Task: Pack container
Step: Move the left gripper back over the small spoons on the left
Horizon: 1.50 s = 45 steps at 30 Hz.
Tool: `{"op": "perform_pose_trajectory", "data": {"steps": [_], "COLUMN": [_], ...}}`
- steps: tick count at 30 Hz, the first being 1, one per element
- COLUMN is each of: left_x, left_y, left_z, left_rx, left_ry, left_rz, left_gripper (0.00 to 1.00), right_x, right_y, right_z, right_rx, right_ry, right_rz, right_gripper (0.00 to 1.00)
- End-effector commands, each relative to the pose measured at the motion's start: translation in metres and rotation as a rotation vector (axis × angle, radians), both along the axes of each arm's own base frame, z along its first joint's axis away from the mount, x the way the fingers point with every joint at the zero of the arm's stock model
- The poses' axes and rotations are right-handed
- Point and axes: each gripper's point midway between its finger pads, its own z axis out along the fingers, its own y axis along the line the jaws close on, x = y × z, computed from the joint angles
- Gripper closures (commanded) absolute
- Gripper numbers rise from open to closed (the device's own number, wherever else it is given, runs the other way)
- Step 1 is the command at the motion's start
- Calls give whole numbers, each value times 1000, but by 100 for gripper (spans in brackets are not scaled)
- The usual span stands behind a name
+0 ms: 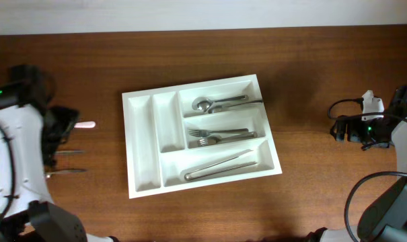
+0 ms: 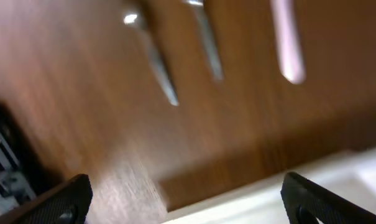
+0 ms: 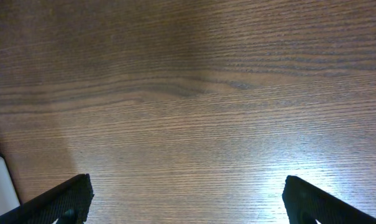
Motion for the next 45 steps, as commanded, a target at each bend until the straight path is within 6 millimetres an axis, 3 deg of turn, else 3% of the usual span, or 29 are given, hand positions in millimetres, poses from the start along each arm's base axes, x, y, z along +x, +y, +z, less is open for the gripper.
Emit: {"op": "perform_pose_trajectory", "data": {"steps": [1, 7, 12, 29, 45], "left_x": [-23, -43, -47, -69, -63], "left_y": [16, 33, 36, 71, 79], "left_z": [-27, -72, -96, -111, -146], "left_rx": [-81, -95, -87, -37, -54], "left_ry": [21, 46, 39, 19, 64], "left_rz": [176, 162, 166, 383, 386], "left_gripper": [1, 1, 1, 1, 1], "right_x": [-1, -1, -1, -1, -1], "right_y": [0, 0, 0, 0, 0], "right_z": [0, 0, 0, 0, 0], "right_rx": [8, 8, 8, 8, 8], "right_ry": [-6, -6, -6, -6, -6], "right_rz": [5, 5, 5, 5, 5], "right_gripper": [1, 1, 1, 1, 1]}}
